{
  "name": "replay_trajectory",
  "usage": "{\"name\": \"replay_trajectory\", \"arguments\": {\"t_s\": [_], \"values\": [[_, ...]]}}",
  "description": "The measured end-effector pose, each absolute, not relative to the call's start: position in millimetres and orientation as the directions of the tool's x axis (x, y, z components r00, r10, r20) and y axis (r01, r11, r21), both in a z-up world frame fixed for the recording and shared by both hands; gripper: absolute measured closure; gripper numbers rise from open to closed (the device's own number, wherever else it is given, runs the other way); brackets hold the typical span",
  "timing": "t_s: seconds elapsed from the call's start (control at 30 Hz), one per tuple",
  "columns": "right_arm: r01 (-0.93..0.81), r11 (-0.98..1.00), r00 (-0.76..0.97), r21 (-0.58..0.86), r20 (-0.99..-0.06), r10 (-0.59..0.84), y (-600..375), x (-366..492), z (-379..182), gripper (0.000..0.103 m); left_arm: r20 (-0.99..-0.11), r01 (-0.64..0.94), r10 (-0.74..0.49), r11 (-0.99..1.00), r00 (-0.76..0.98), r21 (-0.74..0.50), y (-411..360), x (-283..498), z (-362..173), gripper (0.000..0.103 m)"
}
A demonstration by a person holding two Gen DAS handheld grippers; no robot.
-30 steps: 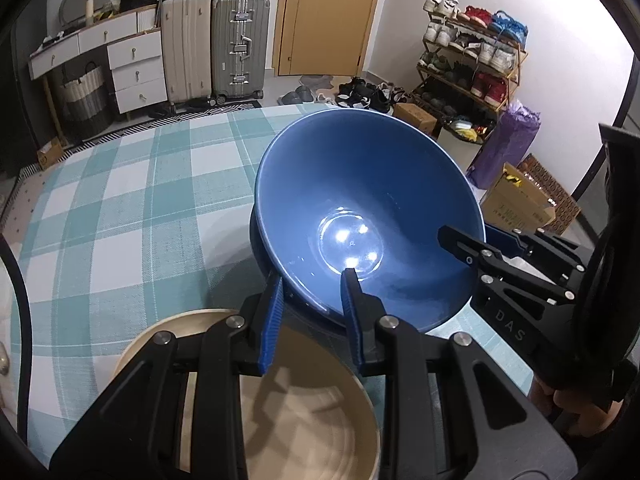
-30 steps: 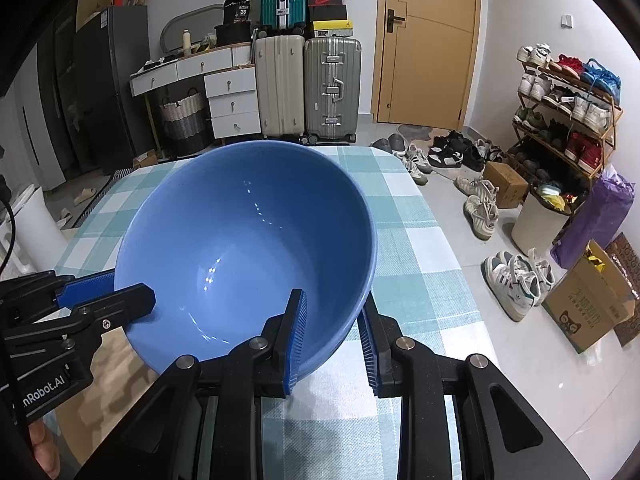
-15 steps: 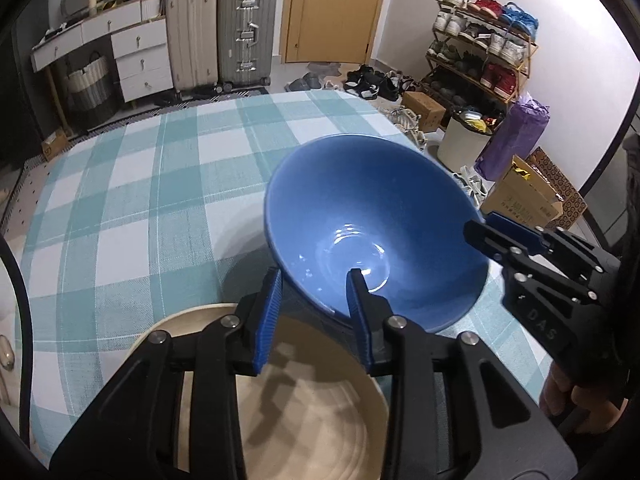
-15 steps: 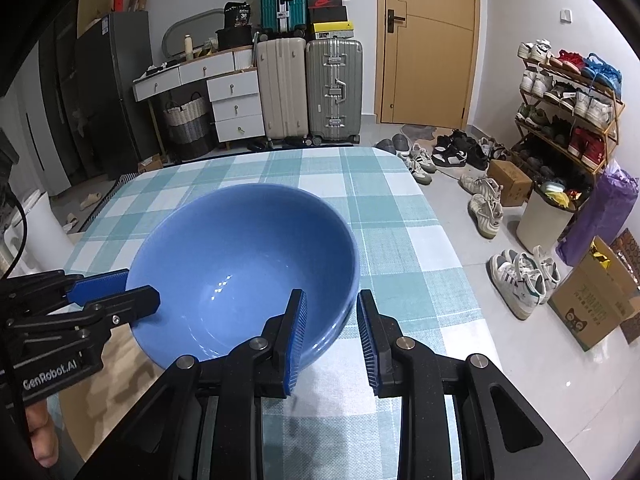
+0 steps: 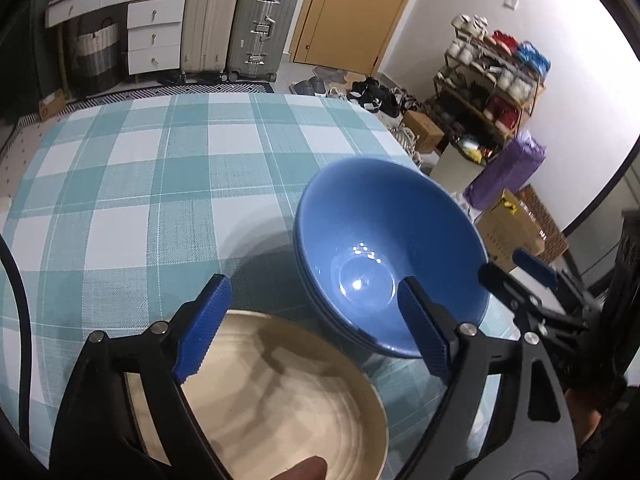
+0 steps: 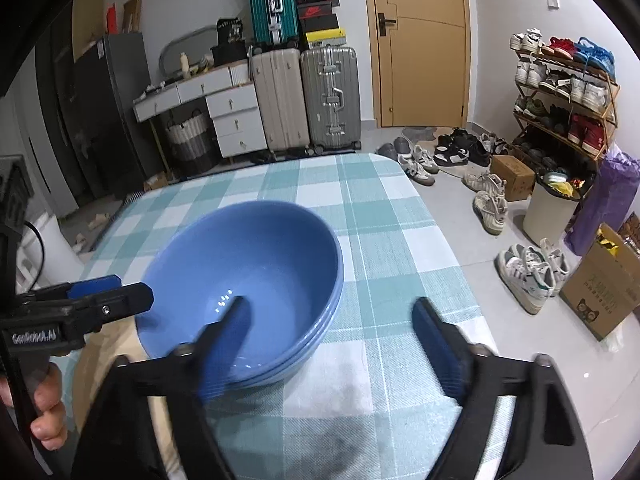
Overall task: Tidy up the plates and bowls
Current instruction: 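Open the left tool to release the nested bowl, then close the left tool on the nested bowls' rim beside the right tool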
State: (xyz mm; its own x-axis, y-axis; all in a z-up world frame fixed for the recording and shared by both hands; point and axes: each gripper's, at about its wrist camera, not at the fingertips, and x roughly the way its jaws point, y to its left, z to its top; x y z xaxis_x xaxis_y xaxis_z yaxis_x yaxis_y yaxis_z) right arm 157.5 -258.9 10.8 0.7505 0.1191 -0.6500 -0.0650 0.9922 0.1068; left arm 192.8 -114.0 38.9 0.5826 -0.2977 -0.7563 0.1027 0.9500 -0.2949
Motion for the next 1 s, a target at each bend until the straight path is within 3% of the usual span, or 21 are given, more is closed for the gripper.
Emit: {"name": "replay_trajectory", "arguments": {"t_s": [0.07,0.2,0.7,0.9,1.0], "values": [[-0.053,0.992,0.754,0.113,-0.647,0.115,-262,158,12,0.01,-0.752,0.092,-0.307,0.945,0.584,-0.314,-109,196,39,0.0],[-0.027,0.993,0.749,0.116,-0.655,0.097,-266,163,10,0.004,-0.745,0.077,-0.317,0.938,0.587,-0.339,-103,204,38,0.002],[-0.034,0.948,0.707,0.317,-0.663,0.247,-284,187,-17,0.003,-0.779,-0.002,-0.326,0.922,0.536,-0.387,-94,240,-2,0.002],[-0.077,0.925,0.68,0.372,-0.659,0.322,-277,196,-27,0.023,-0.777,-0.005,-0.351,0.91,0.522,-0.414,-95,246,-13,0.005],[-0.089,0.927,0.672,0.364,-0.665,0.326,-272,197,-30,0.035,-0.769,0.014,-0.383,0.899,0.512,-0.438,-99,249,-17,0.02]]}}
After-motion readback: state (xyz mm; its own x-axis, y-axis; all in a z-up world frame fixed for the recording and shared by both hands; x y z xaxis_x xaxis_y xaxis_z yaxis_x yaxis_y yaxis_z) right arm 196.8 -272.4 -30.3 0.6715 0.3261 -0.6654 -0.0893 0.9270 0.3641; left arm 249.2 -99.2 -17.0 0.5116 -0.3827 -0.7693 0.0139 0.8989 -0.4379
